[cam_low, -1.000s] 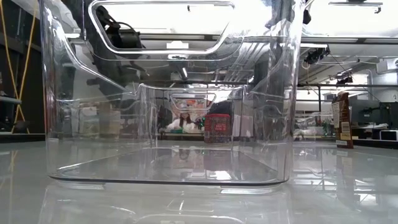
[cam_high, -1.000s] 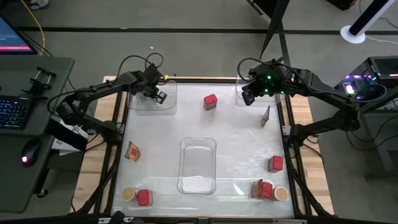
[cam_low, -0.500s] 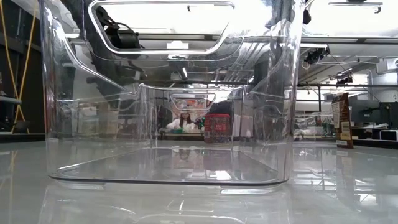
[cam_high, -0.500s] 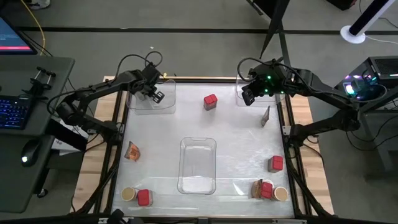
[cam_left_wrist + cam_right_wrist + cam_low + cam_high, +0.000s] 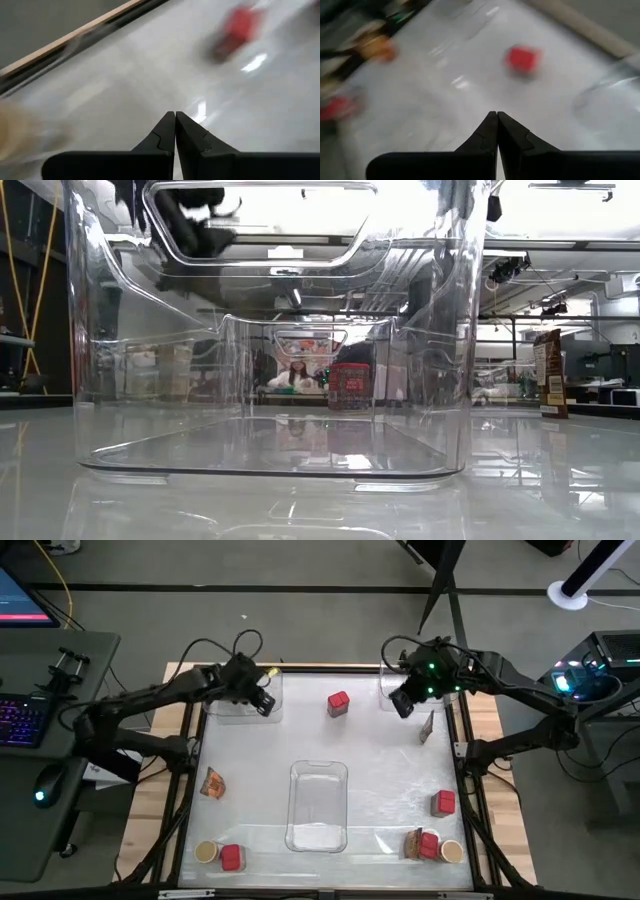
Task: Sort spices by type
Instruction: Put the right gold seasoning bottle into the top left transparent bin
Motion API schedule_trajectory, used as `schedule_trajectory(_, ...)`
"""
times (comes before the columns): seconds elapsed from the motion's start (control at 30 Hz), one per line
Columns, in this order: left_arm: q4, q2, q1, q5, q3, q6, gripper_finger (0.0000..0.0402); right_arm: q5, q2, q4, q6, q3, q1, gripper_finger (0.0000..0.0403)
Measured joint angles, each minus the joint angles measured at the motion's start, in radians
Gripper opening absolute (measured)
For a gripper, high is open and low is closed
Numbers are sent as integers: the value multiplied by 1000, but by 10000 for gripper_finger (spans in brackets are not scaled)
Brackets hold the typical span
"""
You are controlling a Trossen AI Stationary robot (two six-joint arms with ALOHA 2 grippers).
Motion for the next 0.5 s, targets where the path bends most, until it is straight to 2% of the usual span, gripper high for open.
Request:
schedule_trajectory(0.13, 112, -47, -126, 26, 0, -3, 0, -246, 4, -121, 36, 0, 108, 0)
schedule_trajectory(0.23, 190, -59, -183, 18, 0, -31, 0, -294, 7, -297, 145, 0, 257, 0)
schedule_trajectory(0.3, 246, -58, -204, 14, 0, -49, 0, -300, 3, -344, 257, -21, 376, 0)
schedule_trajectory(0.4, 315, -51, -213, 14, 0, -53, 0, -338, -11, -292, 464, -106, 566, 0)
schedule_trajectory(0.5, 330, -50, -210, 10, 0, -47, 0, -437, -12, -109, 671, -222, 747, 0)
